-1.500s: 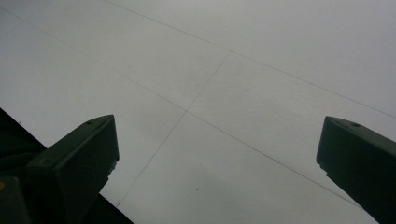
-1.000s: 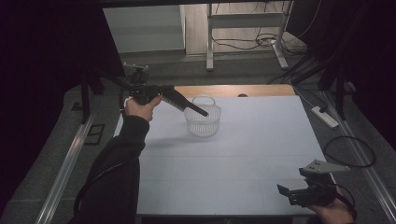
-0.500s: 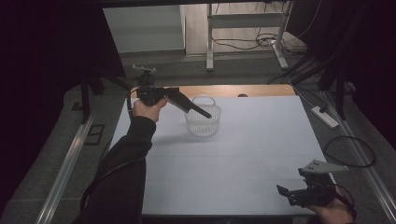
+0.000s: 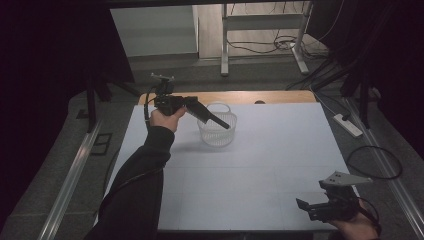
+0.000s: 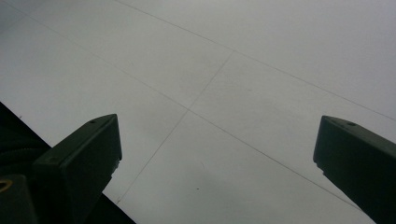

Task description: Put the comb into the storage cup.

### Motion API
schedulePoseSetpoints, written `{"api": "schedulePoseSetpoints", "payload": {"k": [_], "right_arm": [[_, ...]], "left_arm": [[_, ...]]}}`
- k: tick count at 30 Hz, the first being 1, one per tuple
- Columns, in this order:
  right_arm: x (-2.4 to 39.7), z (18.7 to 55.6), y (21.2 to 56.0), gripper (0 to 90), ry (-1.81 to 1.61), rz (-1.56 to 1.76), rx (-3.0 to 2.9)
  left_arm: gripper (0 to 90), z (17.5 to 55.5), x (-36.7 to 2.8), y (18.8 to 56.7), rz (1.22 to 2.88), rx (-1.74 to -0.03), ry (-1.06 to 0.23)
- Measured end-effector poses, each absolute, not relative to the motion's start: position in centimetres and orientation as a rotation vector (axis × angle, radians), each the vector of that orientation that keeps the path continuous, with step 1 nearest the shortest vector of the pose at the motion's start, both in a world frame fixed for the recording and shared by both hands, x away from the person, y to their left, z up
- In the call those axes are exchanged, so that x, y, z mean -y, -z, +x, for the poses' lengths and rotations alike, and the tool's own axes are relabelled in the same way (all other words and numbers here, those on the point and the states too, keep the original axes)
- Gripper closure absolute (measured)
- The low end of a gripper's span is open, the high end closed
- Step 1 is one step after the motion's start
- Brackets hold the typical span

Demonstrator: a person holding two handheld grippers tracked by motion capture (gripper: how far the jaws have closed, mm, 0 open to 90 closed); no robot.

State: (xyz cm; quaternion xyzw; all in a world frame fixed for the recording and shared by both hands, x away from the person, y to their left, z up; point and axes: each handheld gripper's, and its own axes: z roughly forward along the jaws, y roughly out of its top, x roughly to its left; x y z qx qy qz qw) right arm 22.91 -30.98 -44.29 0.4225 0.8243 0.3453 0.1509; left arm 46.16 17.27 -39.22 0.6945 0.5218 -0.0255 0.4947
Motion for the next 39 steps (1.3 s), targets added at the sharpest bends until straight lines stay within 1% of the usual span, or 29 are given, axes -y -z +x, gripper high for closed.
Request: {"api": "schedulePoseSetpoints", "payload": {"k": [12,30,39], "right_arm": [[31.0,22.9,44.3,1.7,-0.990,1.206,-2.372],[30.9,23.0,44.3,1.9,-0.987,1.205,-2.385],[30.9,23.0,44.4,2.0,-0.986,1.203,-2.391]], "left_arm": [[84.1,46.6,-16.3,40.5,1.678,-1.281,0.075],[84.1,46.8,-15.6,41.6,1.684,-1.303,0.061],[84.0,46.8,-15.9,42.0,1.664,-1.315,0.060]]}}
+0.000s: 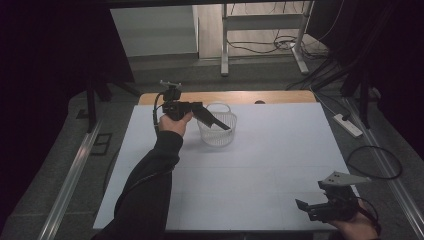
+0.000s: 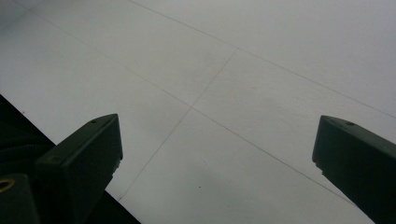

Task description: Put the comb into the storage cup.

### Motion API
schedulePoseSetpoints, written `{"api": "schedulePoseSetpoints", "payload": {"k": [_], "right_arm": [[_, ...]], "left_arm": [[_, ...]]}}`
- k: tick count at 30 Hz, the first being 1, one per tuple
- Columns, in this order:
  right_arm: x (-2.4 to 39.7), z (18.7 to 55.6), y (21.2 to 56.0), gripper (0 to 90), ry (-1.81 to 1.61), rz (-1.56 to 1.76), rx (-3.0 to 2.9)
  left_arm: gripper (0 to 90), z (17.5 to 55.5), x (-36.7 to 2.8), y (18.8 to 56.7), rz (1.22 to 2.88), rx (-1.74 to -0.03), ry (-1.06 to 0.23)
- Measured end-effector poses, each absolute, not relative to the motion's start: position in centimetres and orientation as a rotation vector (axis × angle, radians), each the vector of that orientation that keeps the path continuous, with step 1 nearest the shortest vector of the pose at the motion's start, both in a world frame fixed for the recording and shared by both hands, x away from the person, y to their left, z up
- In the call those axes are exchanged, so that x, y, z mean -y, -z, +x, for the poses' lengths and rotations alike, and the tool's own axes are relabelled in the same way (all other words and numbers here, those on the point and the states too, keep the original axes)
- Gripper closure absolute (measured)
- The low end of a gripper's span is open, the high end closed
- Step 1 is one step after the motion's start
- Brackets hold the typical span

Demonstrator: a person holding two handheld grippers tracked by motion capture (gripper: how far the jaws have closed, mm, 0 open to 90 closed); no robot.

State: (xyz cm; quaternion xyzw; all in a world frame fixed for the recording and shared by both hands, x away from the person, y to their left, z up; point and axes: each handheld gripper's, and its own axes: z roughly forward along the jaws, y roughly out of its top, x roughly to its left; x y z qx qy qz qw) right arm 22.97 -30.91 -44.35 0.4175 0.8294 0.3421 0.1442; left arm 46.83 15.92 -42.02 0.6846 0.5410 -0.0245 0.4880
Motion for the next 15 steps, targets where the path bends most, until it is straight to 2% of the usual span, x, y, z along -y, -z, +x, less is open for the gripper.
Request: {"api": "schedulePoseSetpoints", "payload": {"k": [15], "right_arm": [[30.8,23.1,44.4,2.4,-0.968,1.196,-2.417]], "left_arm": [[82.4,47.0,-17.1,43.4,1.613,-1.342,0.067]]}}
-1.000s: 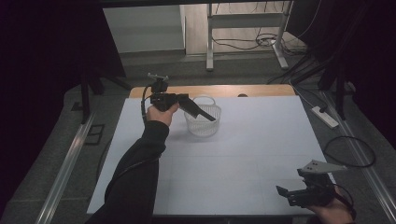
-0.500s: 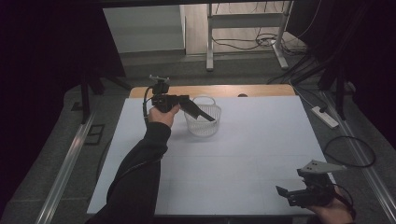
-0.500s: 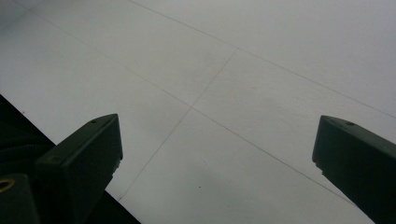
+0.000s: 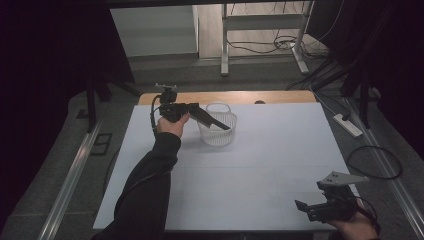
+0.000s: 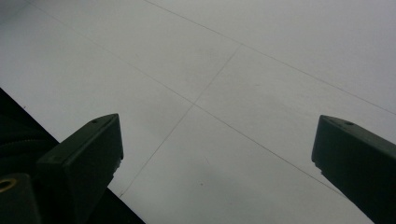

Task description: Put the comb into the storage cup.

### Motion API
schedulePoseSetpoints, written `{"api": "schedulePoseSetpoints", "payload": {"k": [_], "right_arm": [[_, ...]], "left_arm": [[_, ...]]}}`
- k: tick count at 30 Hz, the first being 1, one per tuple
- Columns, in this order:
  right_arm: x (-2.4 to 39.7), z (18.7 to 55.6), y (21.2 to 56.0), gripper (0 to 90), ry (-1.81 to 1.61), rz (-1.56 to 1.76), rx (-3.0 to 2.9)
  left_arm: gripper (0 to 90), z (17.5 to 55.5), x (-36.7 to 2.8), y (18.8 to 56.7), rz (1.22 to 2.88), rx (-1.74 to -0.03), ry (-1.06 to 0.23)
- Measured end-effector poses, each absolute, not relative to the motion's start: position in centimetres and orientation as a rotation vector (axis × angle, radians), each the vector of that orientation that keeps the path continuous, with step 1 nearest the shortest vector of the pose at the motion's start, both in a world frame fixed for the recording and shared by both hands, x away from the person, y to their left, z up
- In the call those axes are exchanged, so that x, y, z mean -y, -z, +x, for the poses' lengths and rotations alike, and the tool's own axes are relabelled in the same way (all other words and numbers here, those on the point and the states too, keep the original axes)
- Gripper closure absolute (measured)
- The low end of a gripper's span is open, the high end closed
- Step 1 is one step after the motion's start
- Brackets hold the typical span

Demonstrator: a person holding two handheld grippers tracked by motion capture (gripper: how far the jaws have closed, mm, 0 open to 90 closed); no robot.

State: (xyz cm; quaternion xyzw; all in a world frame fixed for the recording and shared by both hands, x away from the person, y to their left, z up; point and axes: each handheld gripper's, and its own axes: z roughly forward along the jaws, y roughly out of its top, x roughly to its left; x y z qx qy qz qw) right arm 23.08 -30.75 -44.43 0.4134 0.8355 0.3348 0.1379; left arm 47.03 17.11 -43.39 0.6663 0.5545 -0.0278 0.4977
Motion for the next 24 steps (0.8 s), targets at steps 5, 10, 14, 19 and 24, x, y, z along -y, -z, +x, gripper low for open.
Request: {"api": "schedulePoseSetpoints", "payload": {"k": [5,10,14,19,24], "right_arm": [[30.78,23.08,44.43,2.4,-0.973,1.198,-2.412],[30.78,23.08,44.43,2.4,-0.973,1.198,-2.412],[30.78,23.08,44.43,2.4,-0.972,1.198,-2.413],[30.75,23.07,44.43,2.4,-0.971,1.195,-2.414],[30.76,23.07,44.44,2.4,-0.971,1.195,-2.415]], "left_arm": [[81.2,47.09,-17.45,43.82,1.609,-1.357,0.055],[79.9,47.07,-17.55,44.01,1.626,-1.361,0.035],[79.0,47.02,-17.59,44.06,1.642,-1.361,0.018],[78.0,47.01,-17.62,44.17,1.650,-1.363,0.000],[77.0,46.96,-17.72,44.34,1.659,-1.367,-0.015]]}}
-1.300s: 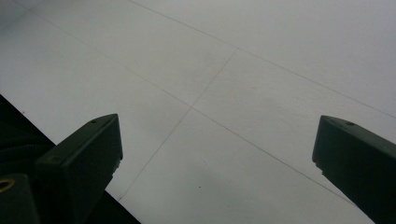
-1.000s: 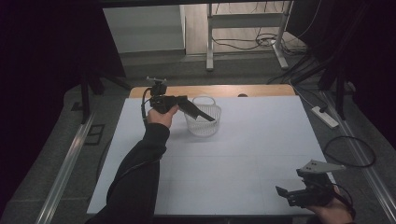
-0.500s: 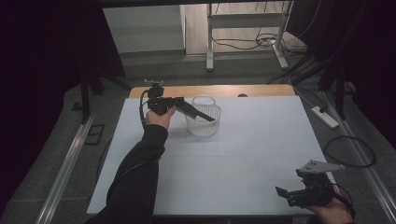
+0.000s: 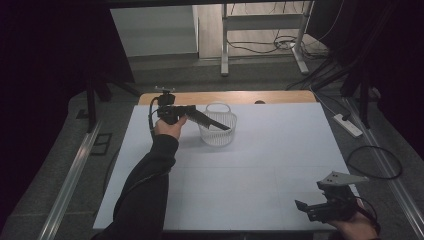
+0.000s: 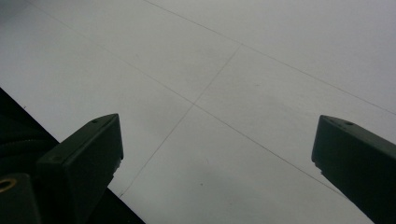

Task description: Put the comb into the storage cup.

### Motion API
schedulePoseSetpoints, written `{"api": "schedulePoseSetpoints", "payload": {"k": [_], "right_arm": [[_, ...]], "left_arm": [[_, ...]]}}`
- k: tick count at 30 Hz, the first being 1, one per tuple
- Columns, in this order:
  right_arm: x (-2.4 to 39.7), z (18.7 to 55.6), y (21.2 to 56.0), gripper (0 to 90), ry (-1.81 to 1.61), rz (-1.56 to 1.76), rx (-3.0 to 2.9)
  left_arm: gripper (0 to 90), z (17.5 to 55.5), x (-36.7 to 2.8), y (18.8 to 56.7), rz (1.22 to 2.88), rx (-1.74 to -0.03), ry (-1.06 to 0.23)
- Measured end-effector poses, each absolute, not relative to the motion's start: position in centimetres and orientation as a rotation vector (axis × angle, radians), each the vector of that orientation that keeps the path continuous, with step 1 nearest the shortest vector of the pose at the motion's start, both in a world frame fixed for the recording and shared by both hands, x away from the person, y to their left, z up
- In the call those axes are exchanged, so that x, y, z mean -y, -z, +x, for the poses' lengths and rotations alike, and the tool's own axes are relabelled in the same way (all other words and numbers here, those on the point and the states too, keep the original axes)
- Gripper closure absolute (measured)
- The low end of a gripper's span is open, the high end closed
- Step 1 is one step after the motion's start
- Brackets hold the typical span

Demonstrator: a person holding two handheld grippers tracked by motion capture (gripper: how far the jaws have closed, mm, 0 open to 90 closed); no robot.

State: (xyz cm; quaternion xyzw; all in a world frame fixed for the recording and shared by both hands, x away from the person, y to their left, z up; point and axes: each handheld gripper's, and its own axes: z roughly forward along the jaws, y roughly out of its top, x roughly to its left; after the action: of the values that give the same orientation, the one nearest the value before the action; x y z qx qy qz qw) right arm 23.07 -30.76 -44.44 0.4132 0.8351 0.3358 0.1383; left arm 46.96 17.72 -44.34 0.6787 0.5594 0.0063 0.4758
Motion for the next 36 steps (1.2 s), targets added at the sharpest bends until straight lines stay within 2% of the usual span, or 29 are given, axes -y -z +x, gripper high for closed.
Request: {"api": "schedulePoseSetpoints", "payload": {"k": [25,36], "right_arm": [[30.76,23.08,44.43,2.4,-0.969,1.195,-2.419],[30.77,23.06,44.43,2.5,-0.973,1.194,-2.415]], "left_arm": [[71.0,46.62,-17.59,44.78,1.742,-1.378,-0.148],[65.0,46.53,-17.00,44.64,1.790,-1.371,-0.221]]}}
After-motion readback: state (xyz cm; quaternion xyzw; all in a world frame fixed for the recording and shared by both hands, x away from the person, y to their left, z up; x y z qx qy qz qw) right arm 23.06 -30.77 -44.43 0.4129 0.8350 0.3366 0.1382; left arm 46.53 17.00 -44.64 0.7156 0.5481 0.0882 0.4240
